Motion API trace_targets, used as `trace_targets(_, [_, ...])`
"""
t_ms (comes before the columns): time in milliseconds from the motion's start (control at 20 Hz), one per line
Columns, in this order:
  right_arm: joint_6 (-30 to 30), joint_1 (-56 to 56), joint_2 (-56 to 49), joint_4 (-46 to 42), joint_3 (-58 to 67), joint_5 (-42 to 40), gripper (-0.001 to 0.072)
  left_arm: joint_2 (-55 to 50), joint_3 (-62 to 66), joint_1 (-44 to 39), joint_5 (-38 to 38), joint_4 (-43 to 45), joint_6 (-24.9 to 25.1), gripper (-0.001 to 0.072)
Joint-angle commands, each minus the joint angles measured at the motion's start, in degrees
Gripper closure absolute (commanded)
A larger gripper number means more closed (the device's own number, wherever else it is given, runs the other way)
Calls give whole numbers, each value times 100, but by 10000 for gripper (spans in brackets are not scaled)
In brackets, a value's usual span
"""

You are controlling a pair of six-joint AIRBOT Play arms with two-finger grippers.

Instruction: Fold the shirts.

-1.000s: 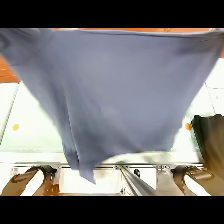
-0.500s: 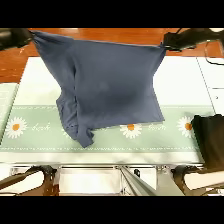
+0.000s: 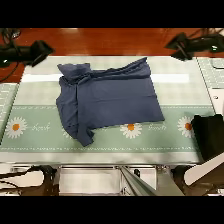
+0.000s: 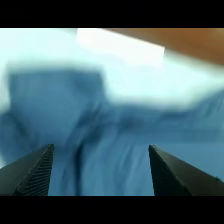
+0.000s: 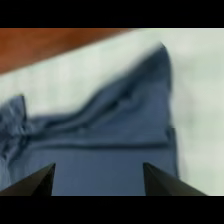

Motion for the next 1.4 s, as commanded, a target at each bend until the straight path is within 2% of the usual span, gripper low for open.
trace_targets(0, [-511, -789, 612, -1362, -623, 1709, 82, 31, -439, 702, -2343, 693, -26, 6])
trace_targets(50, [-579, -931, 977, -1725, -1228, 1600, 82, 168, -914, 876, -2450, 756, -55, 6])
trace_targets(100, [-621, -1086, 1414, -1729, -2057, 1191, 82, 380, -1567, 1043, -2382, 750, -107, 6])
trace_targets(200, [-933, -1287, 2288, -1172, -3829, 155, 82, 850, -2951, 1255, -2057, 708, -85, 5])
trace_targets(300, [-1541, -1357, 3051, -354, -5401, -531, 82, 1268, -4103, 1384, -1674, 597, 157, 5])
trace_targets(450, [-1985, -1355, 3748, 254, -6878, -892, 82, 1786, -5075, 1554, -946, -79, 341, 6])
trace_targets(550, [-2159, -1353, 3969, 387, -7372, -905, 82, 1827, -5379, 1493, -837, -573, 612, 6])
trace_targets(750, [-2205, -1346, 4046, 374, -7770, -909, 82, 1781, -5637, 1154, -555, -872, 763, 6])
trace_targets(1000, [-2083, -1346, 4046, 389, -7820, -1060, 82, 1775, -5761, 188, 208, -1696, 1034, 7])
trace_targets(1050, [-1969, -1344, 4046, 352, -7820, -1134, 83, 1775, -5748, 0, 339, -1808, 1036, 29])
trace_targets(1100, [-1860, -1346, 4046, 284, -7820, -1196, 83, 1775, -5748, -114, 372, -1860, 1047, 303])
trace_targets(1150, [-1775, -1344, 4044, 184, -7820, -1246, 82, 1775, -5713, -164, 339, -1858, 1261, 669])
trace_targets(1350, [-1325, -1344, 3797, -317, -7820, -1137, 83, 1786, -5490, -66, 101, -1851, 1421, 680])
